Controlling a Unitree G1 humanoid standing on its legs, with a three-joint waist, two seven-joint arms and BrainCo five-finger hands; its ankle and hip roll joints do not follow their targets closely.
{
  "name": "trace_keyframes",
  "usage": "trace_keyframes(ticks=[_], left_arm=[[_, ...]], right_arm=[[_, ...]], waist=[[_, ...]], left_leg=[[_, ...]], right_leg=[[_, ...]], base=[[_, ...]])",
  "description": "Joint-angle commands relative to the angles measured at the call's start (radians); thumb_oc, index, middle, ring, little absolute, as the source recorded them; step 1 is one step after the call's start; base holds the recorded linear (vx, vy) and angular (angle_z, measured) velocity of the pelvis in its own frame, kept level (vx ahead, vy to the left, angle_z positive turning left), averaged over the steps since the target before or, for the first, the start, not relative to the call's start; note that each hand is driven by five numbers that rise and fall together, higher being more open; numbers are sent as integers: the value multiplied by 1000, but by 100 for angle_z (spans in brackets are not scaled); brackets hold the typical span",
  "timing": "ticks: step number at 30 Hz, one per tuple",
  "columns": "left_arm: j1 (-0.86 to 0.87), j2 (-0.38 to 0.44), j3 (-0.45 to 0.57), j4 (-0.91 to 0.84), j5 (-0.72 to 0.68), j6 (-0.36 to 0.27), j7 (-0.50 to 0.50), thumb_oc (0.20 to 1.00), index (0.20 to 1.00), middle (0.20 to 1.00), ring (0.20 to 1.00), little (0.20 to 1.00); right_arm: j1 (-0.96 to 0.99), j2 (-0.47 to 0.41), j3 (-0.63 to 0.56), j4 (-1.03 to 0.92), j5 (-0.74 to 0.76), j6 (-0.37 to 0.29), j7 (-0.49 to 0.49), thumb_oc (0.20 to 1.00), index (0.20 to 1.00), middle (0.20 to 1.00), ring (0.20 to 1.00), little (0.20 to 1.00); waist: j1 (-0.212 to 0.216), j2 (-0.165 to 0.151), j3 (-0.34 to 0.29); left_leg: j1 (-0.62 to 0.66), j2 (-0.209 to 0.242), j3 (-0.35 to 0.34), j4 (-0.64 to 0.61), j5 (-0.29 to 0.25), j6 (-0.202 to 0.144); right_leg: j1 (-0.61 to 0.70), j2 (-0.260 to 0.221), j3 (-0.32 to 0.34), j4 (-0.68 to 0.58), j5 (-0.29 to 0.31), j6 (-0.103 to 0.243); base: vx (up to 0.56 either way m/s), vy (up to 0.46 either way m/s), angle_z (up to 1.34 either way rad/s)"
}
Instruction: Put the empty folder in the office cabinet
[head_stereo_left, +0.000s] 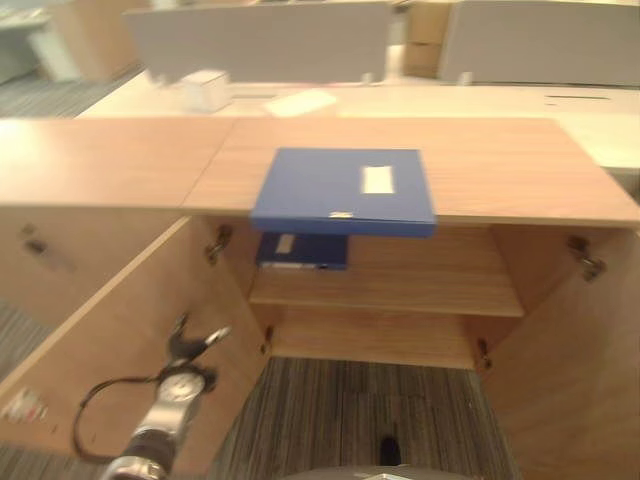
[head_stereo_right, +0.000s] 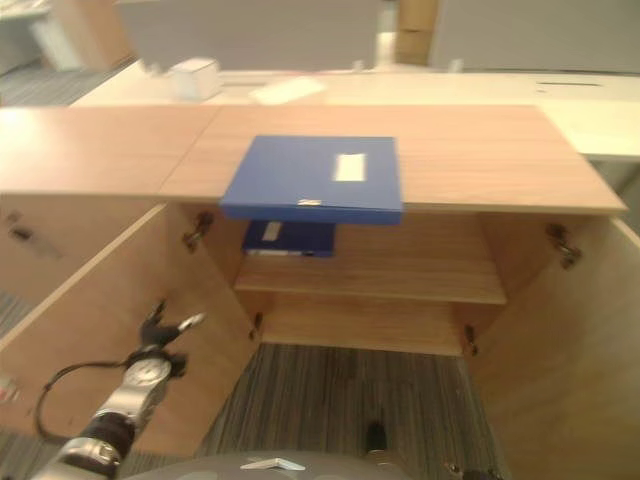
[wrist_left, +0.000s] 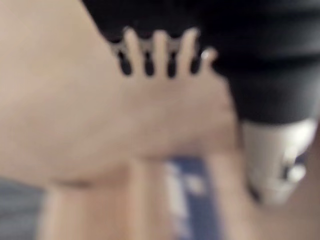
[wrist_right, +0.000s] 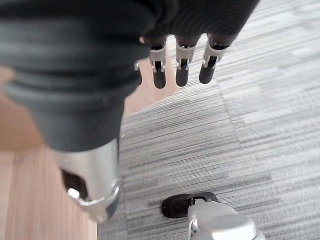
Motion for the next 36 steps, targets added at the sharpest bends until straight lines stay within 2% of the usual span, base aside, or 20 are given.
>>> trace_keyframes(ticks=[1, 2, 6, 12, 15, 18, 19, 20, 21, 22, 30, 36], left_arm=[[30, -16, 21, 228, -3, -5, 13, 1000, 1000, 1000, 1000, 1000], [114, 4, 40, 18, 49, -6, -1, 1000, 1000, 1000, 1000, 1000], [143, 38, 97, -184, 124, -3, 3, 1000, 1000, 1000, 1000, 1000], [157, 40, 110, -258, 132, -2, -6, 1000, 1000, 1000, 1000, 1000], [185, 46, 123, -315, 193, -3, -3, 1000, 1000, 1000, 1000, 1000], [193, 84, 134, -375, 366, -3, 45, 1000, 1000, 1000, 1000, 1000], [194, 84, 134, -376, 368, -1, 46, 1000, 1000, 1000, 1000, 1000], [189, 115, 136, -397, 457, -5, 85, 1000, 1000, 1000, 1000, 1000], [189, 115, 135, -398, 459, -5, 86, 1000, 1000, 1000, 1000, 1000], [179, 145, 136, -420, 532, -14, 113, 1000, 1000, 1000, 1000, 1000], [115, 246, 122, -472, 765, -5, 201, 1000, 1000, 1000, 1000, 1000], [72, 288, 99, -479, 864, 8, 222, 1000, 1000, 1000, 1000, 1000]], right_arm=[[-39, -9, -7, 108, -13, 6, -31, 1000, 1000, 1000, 1000, 1000], [-38, 0, -35, 115, -13, 12, -33, 1000, 1000, 1000, 1000, 1000], [-30, 9, -40, 114, -20, 22, -13, 1000, 1000, 1000, 1000, 1000], [-26, 9, -39, 114, -28, 29, -5, 1000, 1000, 1000, 1000, 1000], [-19, 16, -37, 112, -35, 28, -2, 1000, 1000, 1000, 1000, 1000], [-22, 25, -39, 114, -21, 22, -8, 1000, 1000, 1000, 1000, 1000], [-22, 26, -39, 115, -20, 22, -8, 1000, 1000, 1000, 1000, 1000], [-23, 30, -39, 117, -8, 18, -12, 1000, 1000, 1000, 1000, 1000], [-23, 31, -39, 117, -8, 18, -13, 1000, 1000, 1000, 1000, 1000], [-25, 33, -39, 121, 0, 16, -15, 1000, 1000, 1000, 1000, 1000], [-35, 34, -25, 128, 2, 6, -26, 1000, 1000, 1000, 1000, 1000], [-35, 31, -22, 129, -6, 6, -29, 1000, 1000, 1000, 1000, 1000]], waist=[[20, -6, 19], [26, -9, 27], [27, -18, 29], [27, -19, 29], [30, -23, 27], [35, -27, 25], [35, -27, 25], [36, -28, 24], [36, -29, 24], [36, -28, 22], [25, -25, 15], [15, -19, 7]], left_leg=[[-85, -11, -24, 1, -4, 3], [-86, -8, -27, 1, -6, 2], [-60, -3, -21, 1, -18, -2], [-49, 0, -18, 1, -21, -3], [-38, 4, -11, 1, -27, -4], [-34, 6, -11, 1, -30, -6], [-33, 6, -11, 1, -30, -6], [-32, 7, -13, 1, -31, -8], [-32, 7, -13, 1, -31, -8], [-31, 7, -12, 1, -32, -10], [-28, 7, -11, 1, -35, -15], [-22, 7, -2, 1, -38, -15]], right_leg=[[124, -21, 4, -2, -151, 68], [123, -18, 10, -2, -155, 69], [145, -15, 19, -2, -162, 69], [155, -15, 23, -2, -163, 68], [163, -11, 24, -2, -166, 67], [169, -10, 23, -2, -170, 67], [170, -10, 23, -2, -170, 67], [172, -11, 23, -2, -170, 67], [173, -11, 23, -2, -170, 67], [174, -11, 23, -2, -171, 68], [177, -14, 23, -2, -170, 71], [179, -14, 29, -2, -168, 73]], base=[[-21, -15, -48], [-8, -23, -18], [14, -19, -1], [-1, -4, 6], [8, -12, -2], [0, 0, 0], [0, 0, 0], [0, 0, 0], [0, 0, 0], [0, 0, 0], [0, 0, 0], [0, 0, 0]])
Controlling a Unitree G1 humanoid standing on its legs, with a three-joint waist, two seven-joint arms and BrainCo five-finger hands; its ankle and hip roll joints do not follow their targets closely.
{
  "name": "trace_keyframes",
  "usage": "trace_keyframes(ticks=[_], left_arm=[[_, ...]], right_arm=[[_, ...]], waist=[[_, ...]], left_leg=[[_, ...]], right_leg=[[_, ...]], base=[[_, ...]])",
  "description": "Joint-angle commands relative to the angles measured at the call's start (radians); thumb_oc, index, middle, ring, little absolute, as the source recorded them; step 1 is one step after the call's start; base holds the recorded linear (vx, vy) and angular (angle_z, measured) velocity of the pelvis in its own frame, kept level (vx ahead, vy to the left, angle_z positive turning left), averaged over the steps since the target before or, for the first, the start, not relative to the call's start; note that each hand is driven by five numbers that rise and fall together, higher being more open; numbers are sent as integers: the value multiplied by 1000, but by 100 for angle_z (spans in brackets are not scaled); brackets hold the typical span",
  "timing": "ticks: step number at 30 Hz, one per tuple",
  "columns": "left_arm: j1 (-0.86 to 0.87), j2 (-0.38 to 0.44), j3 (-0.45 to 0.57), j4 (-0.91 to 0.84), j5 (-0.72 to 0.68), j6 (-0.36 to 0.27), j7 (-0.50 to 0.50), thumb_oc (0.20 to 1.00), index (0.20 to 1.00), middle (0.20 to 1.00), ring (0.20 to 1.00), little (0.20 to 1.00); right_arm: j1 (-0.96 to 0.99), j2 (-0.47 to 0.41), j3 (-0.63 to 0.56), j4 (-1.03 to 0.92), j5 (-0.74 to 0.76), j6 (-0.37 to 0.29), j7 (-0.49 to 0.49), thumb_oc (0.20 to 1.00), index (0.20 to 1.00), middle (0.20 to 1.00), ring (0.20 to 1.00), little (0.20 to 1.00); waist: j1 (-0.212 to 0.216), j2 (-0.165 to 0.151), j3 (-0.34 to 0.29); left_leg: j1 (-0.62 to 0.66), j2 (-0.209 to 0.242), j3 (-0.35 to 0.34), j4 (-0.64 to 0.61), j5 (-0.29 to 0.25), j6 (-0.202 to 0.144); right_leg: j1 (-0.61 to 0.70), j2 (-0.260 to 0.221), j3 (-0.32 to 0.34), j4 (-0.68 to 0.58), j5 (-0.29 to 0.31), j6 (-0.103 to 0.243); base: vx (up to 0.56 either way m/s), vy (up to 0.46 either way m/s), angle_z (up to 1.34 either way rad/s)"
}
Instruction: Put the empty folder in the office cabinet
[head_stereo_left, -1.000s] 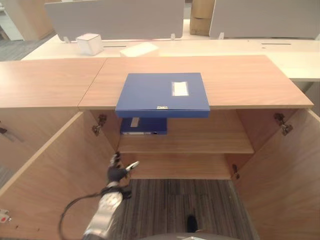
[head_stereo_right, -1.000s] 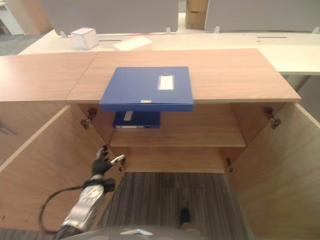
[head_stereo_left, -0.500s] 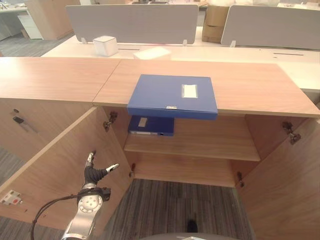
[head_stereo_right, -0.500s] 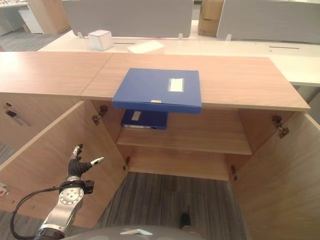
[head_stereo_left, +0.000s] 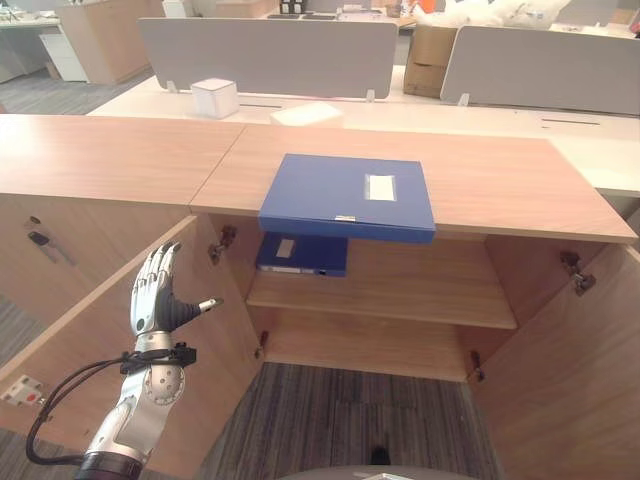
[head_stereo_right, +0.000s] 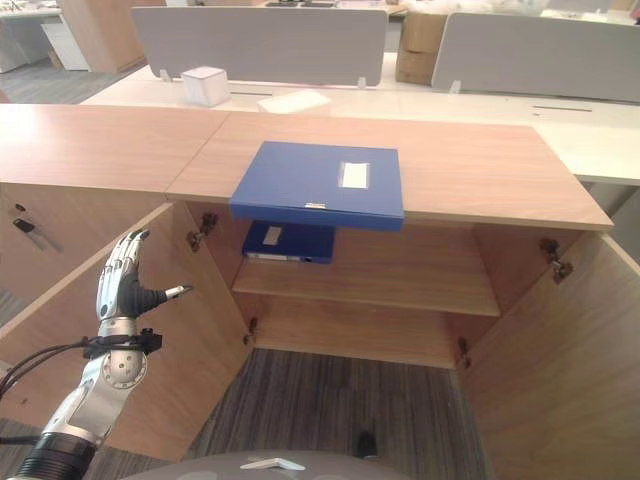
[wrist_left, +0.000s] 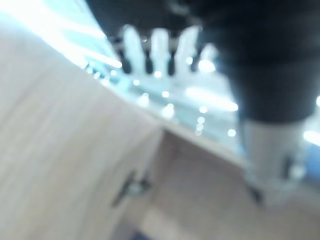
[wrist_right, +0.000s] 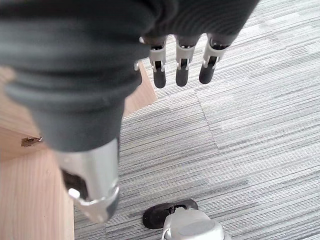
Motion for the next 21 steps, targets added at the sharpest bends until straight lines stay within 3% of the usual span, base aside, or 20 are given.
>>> trace_keyframes(ticks=[1, 10, 15, 21], left_arm=[[-97, 78, 4, -47, 113, -23, 56, 1000, 1000, 1000, 1000, 1000], [-257, 167, -88, -3, 260, 2, 75, 1000, 1000, 1000, 1000, 1000], [-314, 176, -135, 31, 299, 14, 78, 1000, 1000, 1000, 1000, 1000], [-445, 177, -274, 132, 363, 28, 59, 1000, 1000, 1000, 1000, 1000]], right_arm=[[-71, -9, 9, 65, -3, -15, -27, 1000, 1000, 1000, 1000, 1000], [-61, -23, 15, 73, -10, -16, -25, 1000, 1000, 1000, 1000, 1000], [-59, -26, 16, 74, -3, -19, -27, 1000, 1000, 1000, 1000, 1000], [-51, -37, 12, 83, 22, -24, -35, 1000, 1000, 1000, 1000, 1000]], waist=[[-32, 13, 17], [-64, 23, 4], [-77, 27, 1], [-107, 33, -3]], left_leg=[[-52, -5, -10, 1, -38, -11], [-40, -4, 23, 1, -44, -12], [-40, -2, 33, 1, -45, -12], [-38, 0, 55, 1, -49, -12]], right_leg=[[152, -29, 11, 3, -168, 76], [149, -30, 27, 3, -162, 83], [145, -30, 32, 3, -159, 85], [135, -30, 49, 3, -154, 91]], base=[[0, 0, 0], [-6, 1, -5], [-8, 2, -7], [-2, 0, -9]])
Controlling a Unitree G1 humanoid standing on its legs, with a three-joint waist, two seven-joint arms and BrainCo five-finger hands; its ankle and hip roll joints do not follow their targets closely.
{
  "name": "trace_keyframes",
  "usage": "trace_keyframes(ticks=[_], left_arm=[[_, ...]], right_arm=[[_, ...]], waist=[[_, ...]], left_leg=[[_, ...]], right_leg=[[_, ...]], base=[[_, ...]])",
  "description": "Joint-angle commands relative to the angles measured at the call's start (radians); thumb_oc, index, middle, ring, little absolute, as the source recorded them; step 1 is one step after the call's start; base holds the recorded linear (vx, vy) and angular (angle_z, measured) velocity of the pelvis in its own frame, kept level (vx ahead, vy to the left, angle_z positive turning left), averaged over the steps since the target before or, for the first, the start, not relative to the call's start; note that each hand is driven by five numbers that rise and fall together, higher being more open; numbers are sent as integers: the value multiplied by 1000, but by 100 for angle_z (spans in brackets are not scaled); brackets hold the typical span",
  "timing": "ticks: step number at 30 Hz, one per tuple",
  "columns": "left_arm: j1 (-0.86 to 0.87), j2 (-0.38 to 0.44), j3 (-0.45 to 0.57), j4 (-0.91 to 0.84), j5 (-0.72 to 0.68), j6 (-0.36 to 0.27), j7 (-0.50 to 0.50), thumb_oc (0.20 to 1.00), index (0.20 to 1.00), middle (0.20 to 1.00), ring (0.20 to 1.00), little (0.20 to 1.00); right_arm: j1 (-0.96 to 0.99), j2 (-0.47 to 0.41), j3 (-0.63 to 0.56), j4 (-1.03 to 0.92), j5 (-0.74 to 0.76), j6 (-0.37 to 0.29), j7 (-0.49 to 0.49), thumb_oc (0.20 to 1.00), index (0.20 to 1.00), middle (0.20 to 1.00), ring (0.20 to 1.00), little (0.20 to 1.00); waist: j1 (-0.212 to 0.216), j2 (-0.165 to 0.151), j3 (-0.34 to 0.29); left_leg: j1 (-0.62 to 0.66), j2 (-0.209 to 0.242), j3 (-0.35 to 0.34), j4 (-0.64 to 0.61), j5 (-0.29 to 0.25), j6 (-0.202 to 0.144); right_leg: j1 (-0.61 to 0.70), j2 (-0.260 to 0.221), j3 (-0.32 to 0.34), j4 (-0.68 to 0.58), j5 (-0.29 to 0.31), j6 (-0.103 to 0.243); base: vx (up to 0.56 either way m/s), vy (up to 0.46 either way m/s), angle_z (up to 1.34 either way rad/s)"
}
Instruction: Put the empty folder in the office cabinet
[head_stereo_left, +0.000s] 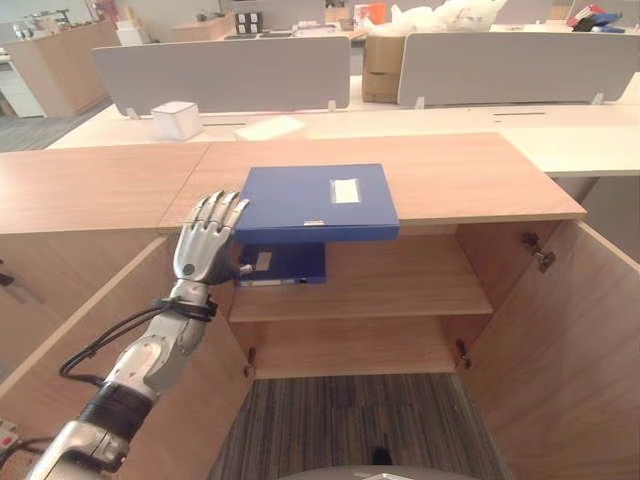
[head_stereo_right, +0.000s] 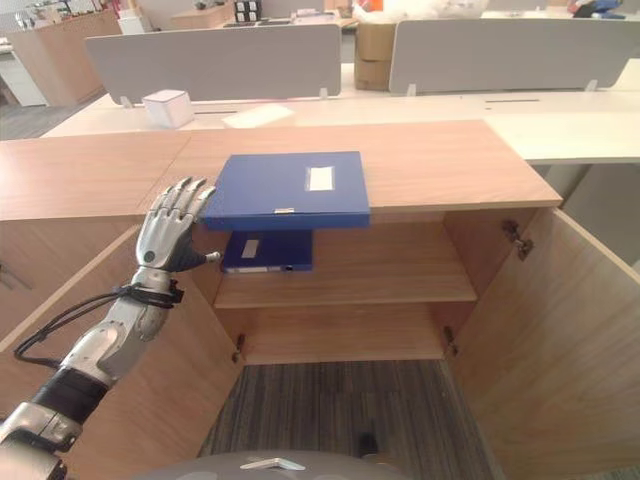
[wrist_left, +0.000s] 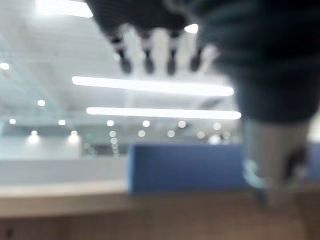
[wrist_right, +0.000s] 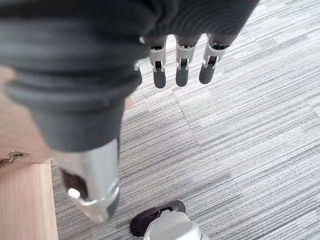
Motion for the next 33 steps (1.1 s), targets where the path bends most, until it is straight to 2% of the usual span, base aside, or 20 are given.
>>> trace_keyframes(ticks=[1, 6, 8, 13, 18, 27, 33], left_arm=[[-115, 37, 4, 58, 48, 9, 12, 1000, 1000, 1000, 1000, 1000], [-180, 25, -71, 135, 77, 13, 7, 1000, 1000, 1000, 1000, 1000], [-248, 16, -131, 207, 98, 31, 3, 1000, 1000, 1000, 1000, 1000], [-322, 4, -187, 279, 117, 54, 9, 1000, 1000, 1000, 1000, 1000], [-378, -4, -205, 313, 118, 73, 24, 1000, 1000, 1000, 1000, 1000], [-466, -17, -171, 370, 63, 131, 92, 1000, 1000, 1000, 1000, 1000], [-475, -20, -157, 402, 33, 149, 109, 1000, 1000, 1000, 1000, 1000]], right_arm=[[-65, -35, 11, 51, 27, -24, -27, 1000, 1000, 1000, 1000, 1000], [-61, -41, 0, 53, 48, -29, -28, 1000, 1000, 1000, 1000, 1000], [-50, -48, -6, 50, 66, -35, -36, 1000, 1000, 1000, 1000, 1000], [-36, -52, -10, 56, 73, -39, -47, 1000, 1000, 1000, 1000, 1000], [-32, -52, -7, 62, 77, -41, -51, 1000, 1000, 1000, 1000, 1000], [-34, -40, 15, 50, 92, -53, -64, 1000, 1000, 1000, 1000, 1000], [-37, -34, 18, 40, 106, -60, -71, 1000, 1000, 1000, 1000, 1000]], waist=[[-34, 8, 22], [-44, 10, 24], [-63, 12, 26], [-77, 15, 29], [-82, 14, 27], [-92, 8, 29], [-93, 4, 32]], left_leg=[[-52, 3, 0, 1, -49, -11], [-53, 4, 4, 1, -49, -12], [-58, 5, 13, 1, -49, -13], [-66, 7, 22, 1, -49, -14], [-72, 8, 26, 1, -48, -15], [-79, 10, 24, 1, -44, -19], [-86, 11, 23, 1, -42, -20]], right_leg=[[143, -36, 4, 3, -161, 82], [141, -36, 7, 3, -159, 83], [132, -35, 11, 3, -157, 86], [118, -34, 17, 3, -152, 90], [111, -32, 20, 3, -150, 90], [102, -28, 24, 3, -151, 90], [95, -26, 26, 3, -148, 90]], base=[[2, -4, -15], [1, -1, -3], [-2, -4, -2], [0, 0, 0], [7, -3, -6], [4, -3, -3], [0, 0, 0]])
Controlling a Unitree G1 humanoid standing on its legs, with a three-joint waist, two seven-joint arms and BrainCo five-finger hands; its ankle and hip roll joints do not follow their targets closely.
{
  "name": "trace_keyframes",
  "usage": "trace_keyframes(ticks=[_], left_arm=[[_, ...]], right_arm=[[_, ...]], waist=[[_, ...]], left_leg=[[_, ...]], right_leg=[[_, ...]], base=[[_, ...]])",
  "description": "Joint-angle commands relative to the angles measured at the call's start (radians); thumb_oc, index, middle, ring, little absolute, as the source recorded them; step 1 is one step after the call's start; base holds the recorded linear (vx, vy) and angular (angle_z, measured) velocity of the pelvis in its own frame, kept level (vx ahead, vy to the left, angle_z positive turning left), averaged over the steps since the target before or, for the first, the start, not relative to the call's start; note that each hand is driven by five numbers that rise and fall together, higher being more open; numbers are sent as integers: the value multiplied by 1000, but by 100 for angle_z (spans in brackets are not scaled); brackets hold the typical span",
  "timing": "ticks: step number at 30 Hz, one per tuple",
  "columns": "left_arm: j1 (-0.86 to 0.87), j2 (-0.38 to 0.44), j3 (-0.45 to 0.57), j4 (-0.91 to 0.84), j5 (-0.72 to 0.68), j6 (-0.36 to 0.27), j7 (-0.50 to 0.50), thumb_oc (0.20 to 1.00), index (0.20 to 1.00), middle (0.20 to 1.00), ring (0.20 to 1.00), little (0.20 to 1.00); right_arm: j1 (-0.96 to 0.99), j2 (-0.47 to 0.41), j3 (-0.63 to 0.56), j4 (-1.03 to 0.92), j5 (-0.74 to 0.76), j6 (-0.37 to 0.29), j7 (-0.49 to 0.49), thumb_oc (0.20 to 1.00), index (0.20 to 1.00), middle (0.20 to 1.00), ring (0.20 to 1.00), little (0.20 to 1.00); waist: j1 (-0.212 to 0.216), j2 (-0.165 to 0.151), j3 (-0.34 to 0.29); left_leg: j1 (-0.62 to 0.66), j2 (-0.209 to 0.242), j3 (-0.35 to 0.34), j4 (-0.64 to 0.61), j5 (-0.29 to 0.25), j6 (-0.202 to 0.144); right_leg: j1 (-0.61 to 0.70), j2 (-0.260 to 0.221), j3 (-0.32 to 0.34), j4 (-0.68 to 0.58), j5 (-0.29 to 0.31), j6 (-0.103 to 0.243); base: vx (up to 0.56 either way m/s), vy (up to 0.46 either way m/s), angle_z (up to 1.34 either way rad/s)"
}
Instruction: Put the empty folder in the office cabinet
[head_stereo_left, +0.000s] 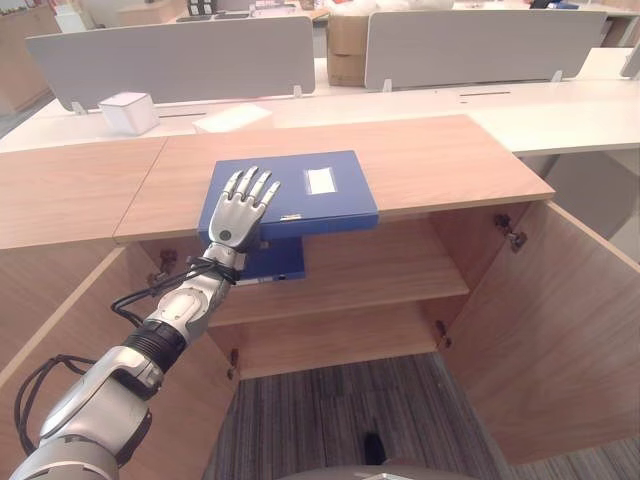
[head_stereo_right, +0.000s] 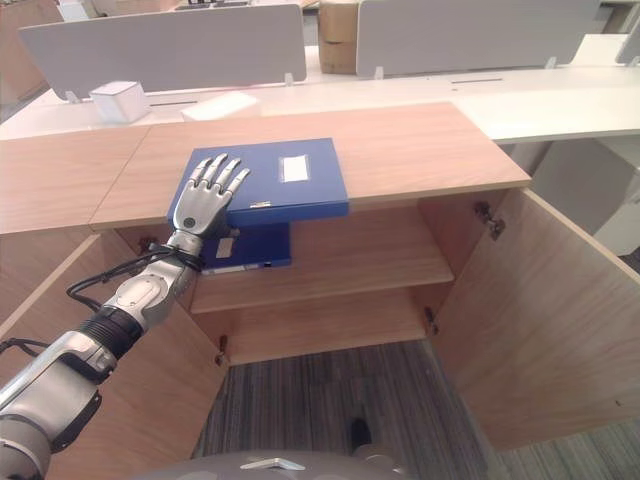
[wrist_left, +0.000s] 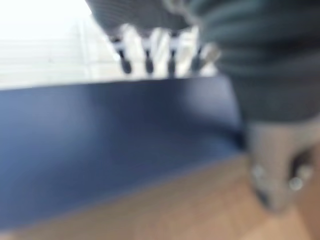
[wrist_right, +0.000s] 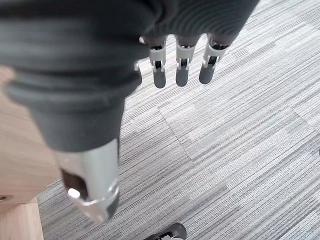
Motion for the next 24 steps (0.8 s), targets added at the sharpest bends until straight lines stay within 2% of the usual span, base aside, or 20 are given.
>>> trace_keyframes(ticks=[1, 24], left_arm=[[-128, 21, 99, 83, -38, 35, 42, 1000, 1000, 1000, 1000, 1000], [-52, -11, 117, 129, -85, 20, 29, 1000, 1000, 1000, 1000, 1000]], right_arm=[[-40, -25, 17, 39, 58, -21, -30, 1000, 1000, 1000, 1000, 1000], [-36, -23, 16, 34, 71, -30, -34, 1000, 1000, 1000, 1000, 1000]], waist=[[-29, 10, 28], [-24, -7, 31]], left_leg=[[-51, 11, -9, 1, -39, -21], [-45, 14, -3, 1, -43, -23]], right_leg=[[146, -34, -2, 2, -156, 83], [146, -28, 3, 2, -156, 79]], base=[[0, 0, 0], [0, 0, 0]])
